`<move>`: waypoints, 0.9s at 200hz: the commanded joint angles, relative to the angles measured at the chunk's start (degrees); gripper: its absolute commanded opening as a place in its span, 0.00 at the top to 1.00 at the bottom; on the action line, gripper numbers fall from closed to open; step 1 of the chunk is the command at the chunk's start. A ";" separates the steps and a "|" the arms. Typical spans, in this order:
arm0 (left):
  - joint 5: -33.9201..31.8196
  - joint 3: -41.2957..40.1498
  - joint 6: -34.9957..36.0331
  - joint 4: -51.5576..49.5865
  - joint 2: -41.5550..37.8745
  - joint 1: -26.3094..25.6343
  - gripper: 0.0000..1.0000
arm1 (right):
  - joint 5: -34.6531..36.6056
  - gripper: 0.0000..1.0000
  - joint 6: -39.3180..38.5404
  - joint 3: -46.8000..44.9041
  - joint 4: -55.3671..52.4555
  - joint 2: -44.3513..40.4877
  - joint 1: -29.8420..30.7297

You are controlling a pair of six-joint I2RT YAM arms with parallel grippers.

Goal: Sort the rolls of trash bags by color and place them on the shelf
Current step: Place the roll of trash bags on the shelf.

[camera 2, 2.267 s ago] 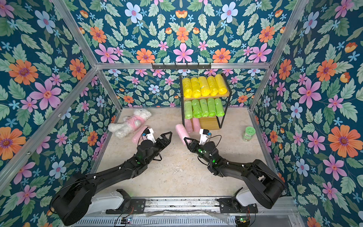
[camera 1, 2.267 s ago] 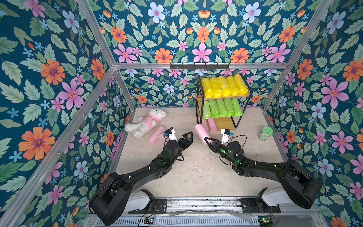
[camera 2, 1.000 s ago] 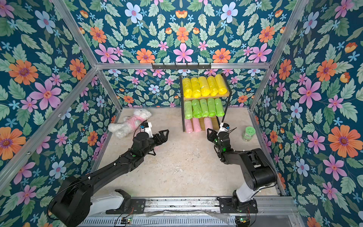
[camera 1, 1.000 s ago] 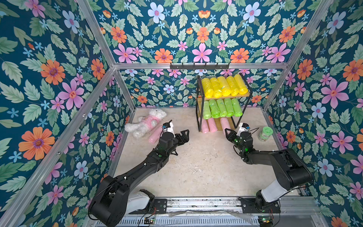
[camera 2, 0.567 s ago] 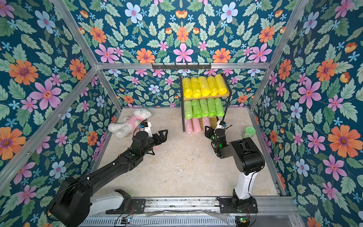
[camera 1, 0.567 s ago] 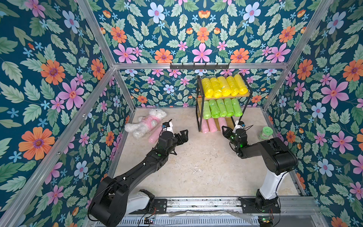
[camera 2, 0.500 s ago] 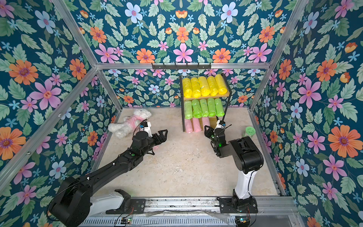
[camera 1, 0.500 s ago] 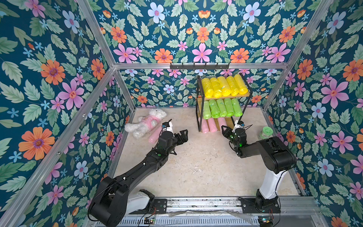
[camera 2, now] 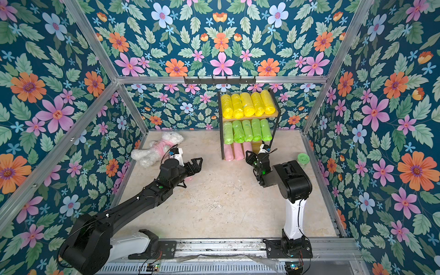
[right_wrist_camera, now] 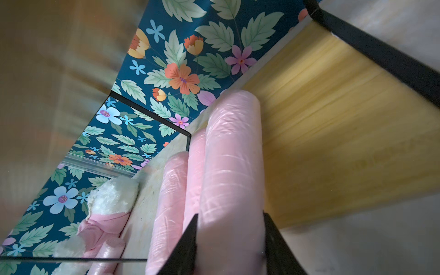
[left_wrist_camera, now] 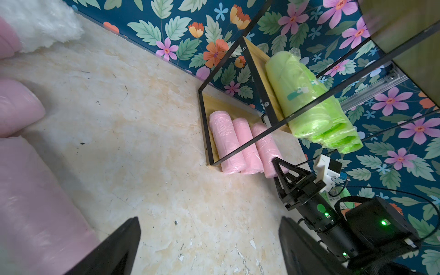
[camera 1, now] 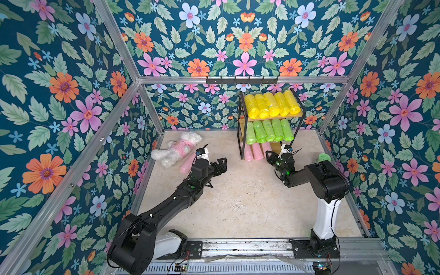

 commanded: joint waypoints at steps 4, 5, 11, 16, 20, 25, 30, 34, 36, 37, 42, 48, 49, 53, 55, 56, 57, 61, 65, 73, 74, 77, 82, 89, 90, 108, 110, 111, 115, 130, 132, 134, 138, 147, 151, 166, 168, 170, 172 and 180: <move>1.23 -0.31 1.28 -0.73 -0.88 0.34 0.04 | -0.91 0.71 0.60 1.18 1.44 1.36 0.05; 1.24 -0.31 1.27 -0.73 -0.93 0.34 0.04 | -0.91 0.71 0.63 1.22 1.42 1.39 0.08; 1.31 -0.43 1.25 -0.67 -1.06 0.43 0.04 | -1.15 0.71 0.92 1.46 1.50 1.66 0.03; 1.40 -0.56 1.33 -0.60 -1.15 0.42 0.04 | -1.31 0.70 0.95 1.58 1.71 1.81 0.02; 1.43 -0.65 1.34 -0.56 -1.24 0.49 0.04 | -1.36 0.70 0.89 1.71 1.71 1.86 0.02; 1.59 -0.70 1.43 -0.56 -1.24 0.52 0.04 | -1.37 0.70 0.72 1.78 1.37 1.87 0.04; 1.81 -0.65 1.49 -0.64 -1.24 0.57 0.04 | -1.40 0.69 0.61 2.01 0.93 1.79 0.09; 1.91 -0.65 1.56 -0.72 -1.24 0.60 0.04 | -1.36 0.68 0.57 2.14 0.62 1.86 0.17; 1.92 -0.65 1.59 -0.77 -1.24 0.60 0.04 | -1.36 0.68 0.57 2.22 0.55 1.86 0.23; 1.94 -0.65 1.60 -0.80 -1.24 0.65 0.04 | -1.31 0.68 0.57 2.23 0.45 1.90 0.26; 2.04 -0.65 1.60 -0.82 -1.24 0.69 0.04 | -1.23 0.67 0.54 2.32 0.15 1.86 0.20; 2.13 -0.66 1.60 -0.87 -1.26 0.77 0.04 | -1.01 0.66 0.67 2.42 -0.21 2.01 0.21; 2.13 -0.66 1.60 -0.89 -1.25 0.78 0.04 | -1.01 0.66 0.62 2.46 -0.24 2.02 0.20; 2.22 -0.73 1.63 -0.83 -1.32 0.78 0.04 | -0.93 0.66 0.86 2.58 -0.38 2.04 0.27; 2.22 -0.74 1.65 -0.82 -1.33 0.85 0.04 | -0.92 0.66 0.95 2.59 -0.36 2.04 0.23; 2.22 -0.74 1.67 -0.82 -1.33 0.81 0.04 | -0.96 0.66 0.98 2.64 -0.40 2.08 0.26; 2.22 -0.70 1.64 -0.82 -1.33 0.84 0.04 | -0.94 0.66 1.09 2.66 -0.47 2.15 0.23; 2.21 -0.74 1.61 -0.86 -1.33 0.87 0.04 | -0.92 0.65 1.05 2.80 -0.64 2.18 0.23; 2.22 -0.74 1.60 -0.82 -1.33 0.86 0.04 | -0.87 0.64 1.03 2.98 -0.86 2.30 0.21; 2.37 -0.74 1.60 -0.73 -1.33 0.87 0.04 | -0.84 0.64 1.08 3.69 -1.79 2.46 0.20; 2.38 -0.74 1.60 -0.73 -1.33 0.87 0.04 | -0.88 0.64 1.05 3.80 -1.91 2.51 0.19; 2.46 -0.74 1.59 -0.73 -1.41 0.87 0.04 | -0.95 0.64 1.09 4.06 -2.29 2.62 0.26; 2.56 -0.75 1.52 -0.73 -1.42 0.90 0.04 | -1.00 0.63 1.03 4.46 -2.77 2.80 0.26; 2.66 -0.74 1.52 -0.73 -1.42 0.96 0.04 | -1.09 0.63 1.05 4.86 -3.15 3.04 0.22; 2.70 -0.74 1.52 -0.73 -1.42 0.96 0.04 | -1.09 0.63 1.08 4.91 -3.16 3.07 0.21; 2.75 -0.74 1.60 -0.95 -1.51 1.00 0.04 | -1.30 0.62 1.28 5.72 -3.68 3.60 0.20; 2.75 -0.72 1.60 -0.98 -1.51 1.03 0.04 | -1.34 0.62 1.30 5.81 -3.76 3.70 0.22; 2.75 -0.69 1.60 -0.99 -1.51 1.00 0.04 | -1.35 0.62 1.38 5.87 -3.82 3.75 0.20; 2.75 -0.73 1.68 -0.99 -1.59 1.02 0.04 | -1.56 0.62 1.49 6.01 -3.96 3.86 0.16; 2.83 -0.68 1.82 -1.17 -1.60 1.04 0.04 | -1.62 0.61 1.82 6.27 -4.13 4.17 0.20; 2.86 -0.73 1.85 -1.17 -1.60 1.11 0.04 | -1.66 0.61 1.83 6.28 -4.07 4.19 0.20; 2.84 -0.74 1.86 -1.17 -1.60 1.08 0.04 | -1.69 0.61 1.90 6.28 -4.10 4.22 0.24; 2.81 -0.74 1.86 -1.25 -1.60 1.13 0.04 | -1.71 0.61 1.99 6.28 -4.06 4.23 0.27; 2.83 -0.74 2.00 -1.35 -1.60 1.22 0.04 | -1.71 0.59 2.00 6.20 -4.20 4.24 0.26; 2.83 -0.74 2.04 -1.43 -1.60 1.26 0.04 | -1.56 0.59 2.15 6.20 -4.14 4.17 0.15; 2.82 -0.78 2.21 -1.61 -1.60 1.56 0.04 | -1.03 0.57 2.01 6.11 -4.49 3.92 0.22; 2.83 -0.82 2.26 -1.68 -1.60 1.59 0.04 | -0.97 0.56 1.94 6.04 -4.51 3.89 0.16; 2.83 -0.80 2.29 -1.69 -1.64 1.64 0.04 | -0.86 0.56 1.95 5.98 -4.52 3.84 0.18; 2.83 -0.80 2.30 -1.76 -1.67 1.66 0.04 | -0.77 0.56 1.95 5.95 -4.45 3.74 0.15; 2.75 -0.76 2.47 -1.91 -1.73 1.82 0.04 | -0.50 0.55 1.86 5.76 -4.56 3.48 0.19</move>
